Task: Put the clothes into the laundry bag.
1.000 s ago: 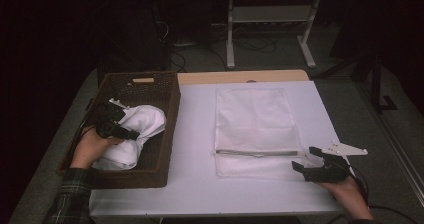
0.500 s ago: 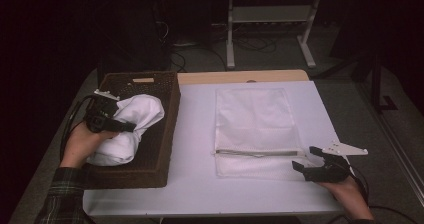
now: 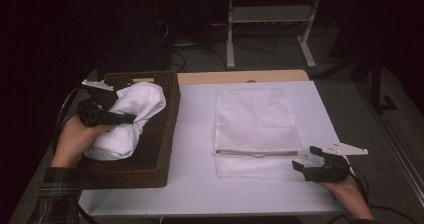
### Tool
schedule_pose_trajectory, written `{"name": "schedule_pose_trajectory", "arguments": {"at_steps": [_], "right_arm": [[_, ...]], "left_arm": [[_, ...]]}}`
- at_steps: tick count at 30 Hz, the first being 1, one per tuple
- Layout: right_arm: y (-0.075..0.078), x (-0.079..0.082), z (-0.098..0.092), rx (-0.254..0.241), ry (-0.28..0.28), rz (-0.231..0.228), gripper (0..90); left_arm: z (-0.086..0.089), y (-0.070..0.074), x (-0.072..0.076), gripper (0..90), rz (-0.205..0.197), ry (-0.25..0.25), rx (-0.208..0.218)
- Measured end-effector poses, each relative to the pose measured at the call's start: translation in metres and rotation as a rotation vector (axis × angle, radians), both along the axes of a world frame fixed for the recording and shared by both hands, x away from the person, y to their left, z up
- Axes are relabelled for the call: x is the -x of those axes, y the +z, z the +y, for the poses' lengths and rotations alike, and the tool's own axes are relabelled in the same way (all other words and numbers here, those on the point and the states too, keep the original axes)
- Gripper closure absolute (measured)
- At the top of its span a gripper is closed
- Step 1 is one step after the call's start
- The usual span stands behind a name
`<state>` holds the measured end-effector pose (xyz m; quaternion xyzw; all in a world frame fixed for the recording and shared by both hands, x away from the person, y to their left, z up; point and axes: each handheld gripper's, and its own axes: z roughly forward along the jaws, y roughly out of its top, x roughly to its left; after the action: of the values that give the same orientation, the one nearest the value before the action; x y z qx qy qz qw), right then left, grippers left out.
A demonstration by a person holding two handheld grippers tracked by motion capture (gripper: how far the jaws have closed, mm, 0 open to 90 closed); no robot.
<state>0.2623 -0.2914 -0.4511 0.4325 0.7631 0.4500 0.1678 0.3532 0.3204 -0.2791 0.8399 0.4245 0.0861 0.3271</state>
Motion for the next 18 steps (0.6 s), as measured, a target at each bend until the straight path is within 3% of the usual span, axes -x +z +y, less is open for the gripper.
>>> {"name": "schedule_pose_trajectory", "arguments": {"at_steps": [1, 3, 8, 11, 12, 16, 18], "right_arm": [[0.0, 0.0, 0.0, 0.0, 0.0, 0.002, 9.2], [0.0, 0.0, 0.0, 0.0, 0.0, 0.002, 9.2], [0.0, -0.001, 0.0, 0.003, 0.002, 0.001, 9.2], [0.0, -0.002, -0.001, 0.006, 0.004, -0.001, 9.2], [0.001, -0.003, 0.0, 0.005, 0.008, -0.004, 9.2], [0.001, -0.003, 0.0, 0.007, 0.011, -0.005, 9.2], [0.001, -0.004, 0.0, 0.009, 0.013, -0.006, 9.2]], "left_arm": [[-0.015, 0.006, 0.001, 56.4, -0.009, -0.034, 0.006], [-0.015, 0.006, 0.001, 56.4, -0.009, -0.034, 0.006], [-0.035, 0.01, 0.003, 56.4, -0.018, -0.086, 0.027], [-0.035, 0.01, 0.003, 56.4, -0.018, -0.086, 0.027], [-0.054, 0.013, 0.004, 56.3, -0.021, -0.137, 0.047], [-0.062, 0.014, 0.006, 56.4, -0.026, -0.152, 0.048], [-0.077, 0.016, 0.008, 56.4, -0.022, -0.183, 0.063]]}}
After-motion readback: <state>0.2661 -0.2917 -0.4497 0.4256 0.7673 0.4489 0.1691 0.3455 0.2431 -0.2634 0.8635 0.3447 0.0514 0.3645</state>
